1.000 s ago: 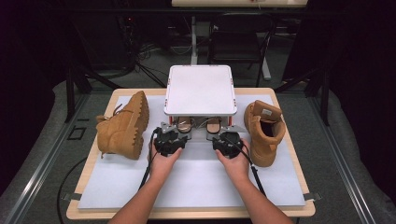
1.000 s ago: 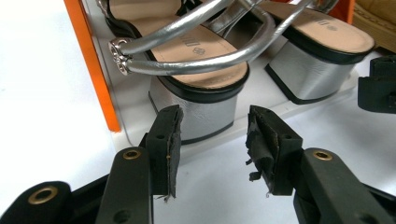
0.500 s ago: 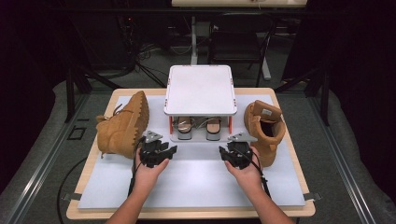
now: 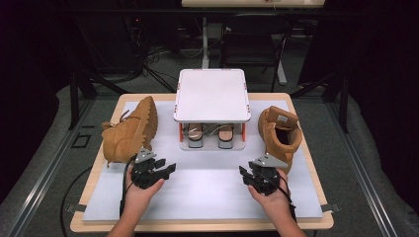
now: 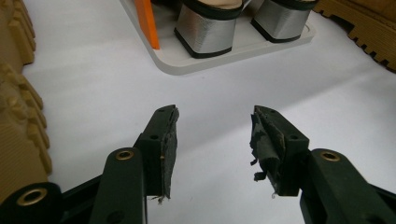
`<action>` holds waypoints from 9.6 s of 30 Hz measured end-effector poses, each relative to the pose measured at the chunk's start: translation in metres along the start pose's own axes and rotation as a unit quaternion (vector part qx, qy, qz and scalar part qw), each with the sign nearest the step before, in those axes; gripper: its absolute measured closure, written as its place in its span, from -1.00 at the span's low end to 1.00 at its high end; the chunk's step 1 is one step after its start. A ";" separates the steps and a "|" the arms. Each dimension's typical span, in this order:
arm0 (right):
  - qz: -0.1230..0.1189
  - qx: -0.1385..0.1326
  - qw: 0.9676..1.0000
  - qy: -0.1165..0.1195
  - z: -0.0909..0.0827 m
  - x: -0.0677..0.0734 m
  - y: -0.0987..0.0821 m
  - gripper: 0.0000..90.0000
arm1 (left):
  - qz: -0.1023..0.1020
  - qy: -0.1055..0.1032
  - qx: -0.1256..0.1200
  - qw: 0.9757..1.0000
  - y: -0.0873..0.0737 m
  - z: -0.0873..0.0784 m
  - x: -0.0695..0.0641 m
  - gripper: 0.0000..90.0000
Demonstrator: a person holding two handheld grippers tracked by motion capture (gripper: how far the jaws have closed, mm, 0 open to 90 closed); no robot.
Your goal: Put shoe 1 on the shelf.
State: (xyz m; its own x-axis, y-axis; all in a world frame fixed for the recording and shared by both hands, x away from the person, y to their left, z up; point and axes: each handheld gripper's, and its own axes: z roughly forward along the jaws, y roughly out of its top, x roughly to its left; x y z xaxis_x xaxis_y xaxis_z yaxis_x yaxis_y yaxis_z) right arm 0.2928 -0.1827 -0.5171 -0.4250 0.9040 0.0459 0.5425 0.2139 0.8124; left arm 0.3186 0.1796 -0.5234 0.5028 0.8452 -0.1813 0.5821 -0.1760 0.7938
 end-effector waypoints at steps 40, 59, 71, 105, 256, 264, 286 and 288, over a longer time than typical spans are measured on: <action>0.016 0.032 0.999 0.035 -0.011 -0.012 -0.026 0.20 | -0.065 0.053 -0.016 0.996 -0.022 -0.068 0.055 0.12; 0.017 0.044 0.998 0.032 -0.008 -0.011 -0.025 0.03 | -0.071 0.095 0.002 0.993 0.009 -0.081 0.090 -0.05; 0.021 0.052 0.998 0.032 -0.005 -0.014 -0.027 0.00 | -0.103 0.111 0.028 0.988 0.024 -0.077 0.112 -0.19; 0.025 0.063 0.997 0.038 -0.001 -0.012 -0.030 -0.02 | -0.199 0.120 0.099 0.967 0.058 -0.072 0.167 -0.30; 0.035 0.062 0.996 0.046 -0.002 -0.017 -0.030 -0.03 | -0.110 0.051 0.302 0.946 0.151 0.019 0.042 0.74; 0.035 0.063 0.996 0.046 -0.002 -0.016 -0.030 -0.03 | -0.099 0.045 0.320 0.941 0.146 0.025 0.035 0.70; 0.035 0.065 0.996 0.045 -0.001 -0.017 -0.031 -0.04 | -0.065 0.038 0.374 0.924 0.145 0.014 0.028 0.38; 0.034 0.064 0.996 0.045 -0.001 -0.016 -0.031 -0.04 | -0.053 0.035 0.384 0.921 0.142 0.013 0.025 0.39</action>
State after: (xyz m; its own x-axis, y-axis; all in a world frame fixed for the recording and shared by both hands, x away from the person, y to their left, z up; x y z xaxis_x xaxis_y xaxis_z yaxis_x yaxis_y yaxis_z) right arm 0.2821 -0.2045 -0.5420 -0.4440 0.8824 0.1558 0.6581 0.2031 0.7250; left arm 0.4220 0.1691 -0.4232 0.3903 0.9038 -0.1754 0.9195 -0.3729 0.1246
